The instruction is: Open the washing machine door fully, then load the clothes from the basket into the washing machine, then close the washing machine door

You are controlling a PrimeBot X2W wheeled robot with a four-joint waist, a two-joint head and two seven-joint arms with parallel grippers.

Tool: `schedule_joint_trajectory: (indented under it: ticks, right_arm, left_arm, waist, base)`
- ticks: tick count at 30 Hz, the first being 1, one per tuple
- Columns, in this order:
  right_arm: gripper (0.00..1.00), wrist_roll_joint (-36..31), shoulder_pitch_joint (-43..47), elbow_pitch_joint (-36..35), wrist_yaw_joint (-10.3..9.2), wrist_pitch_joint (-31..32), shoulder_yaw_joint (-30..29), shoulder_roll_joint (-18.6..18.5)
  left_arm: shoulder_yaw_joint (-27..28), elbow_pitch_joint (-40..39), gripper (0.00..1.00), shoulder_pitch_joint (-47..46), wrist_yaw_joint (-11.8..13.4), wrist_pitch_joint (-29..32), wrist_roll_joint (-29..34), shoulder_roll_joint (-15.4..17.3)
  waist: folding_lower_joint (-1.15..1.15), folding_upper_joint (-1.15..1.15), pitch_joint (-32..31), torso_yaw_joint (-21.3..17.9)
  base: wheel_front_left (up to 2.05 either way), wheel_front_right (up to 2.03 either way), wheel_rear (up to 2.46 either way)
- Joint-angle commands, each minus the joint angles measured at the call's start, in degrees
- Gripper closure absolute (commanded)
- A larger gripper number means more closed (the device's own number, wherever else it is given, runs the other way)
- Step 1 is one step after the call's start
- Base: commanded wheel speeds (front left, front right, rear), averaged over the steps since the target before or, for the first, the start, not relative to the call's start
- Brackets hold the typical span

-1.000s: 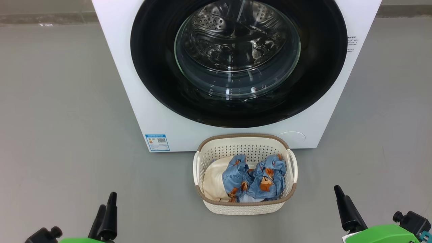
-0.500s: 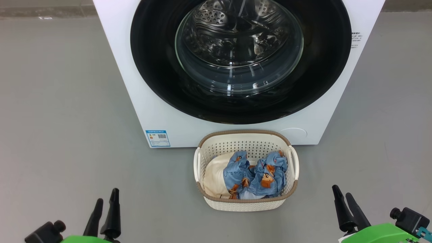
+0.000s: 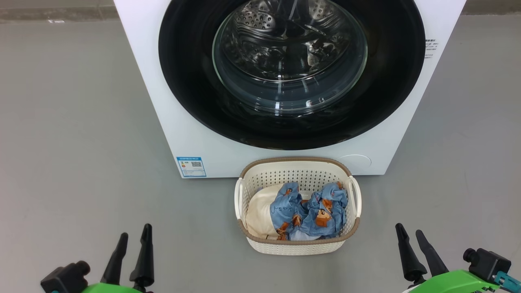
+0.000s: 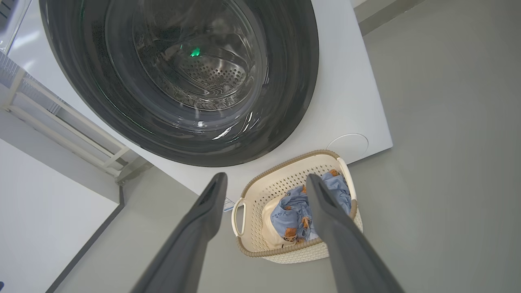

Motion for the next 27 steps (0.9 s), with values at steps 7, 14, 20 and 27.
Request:
schedule_joint_trajectory:
  ticks: [7,14,20,27]
  right_arm:
    - [0.0,-5.2,-0.5,-1.7,0.07,-1.8,1.6,-0.6]
    - [0.0,-9.2,-0.4,-2.0,0.08,-3.0,1.8,-0.7]
    - [0.0,-12.7,-0.1,-2.2,0.08,-3.9,1.7,-0.8]
    - [0.0,-16.8,0.4,-2.4,0.09,-5.1,1.5,-0.7]
  left_arm:
    - [0.7,-2.2,0.0,-0.5,-0.1,-1.8,5.1,1.4]
    - [0.4,-2.7,0.0,-0.4,-0.1,-2.9,8.9,1.7]
    - [0.1,-2.9,0.0,-0.2,-0.2,-3.8,12.3,1.7]
    - [-0.1,-3.3,0.0,0.2,-0.2,-4.9,16.5,1.8]
  waist:
    - [0.0,0.0,-0.1,0.2]
    - [0.0,0.0,0.1,0.3]
    - [0.0,0.0,0.1,0.2]
    - [0.0,0.0,-0.1,0.0]
  base:
    - [0.0,0.0,0.0]
    - [0.0,0.0,0.0]
    - [0.0,0.0,0.0]
    - [0.0,0.0,0.0]
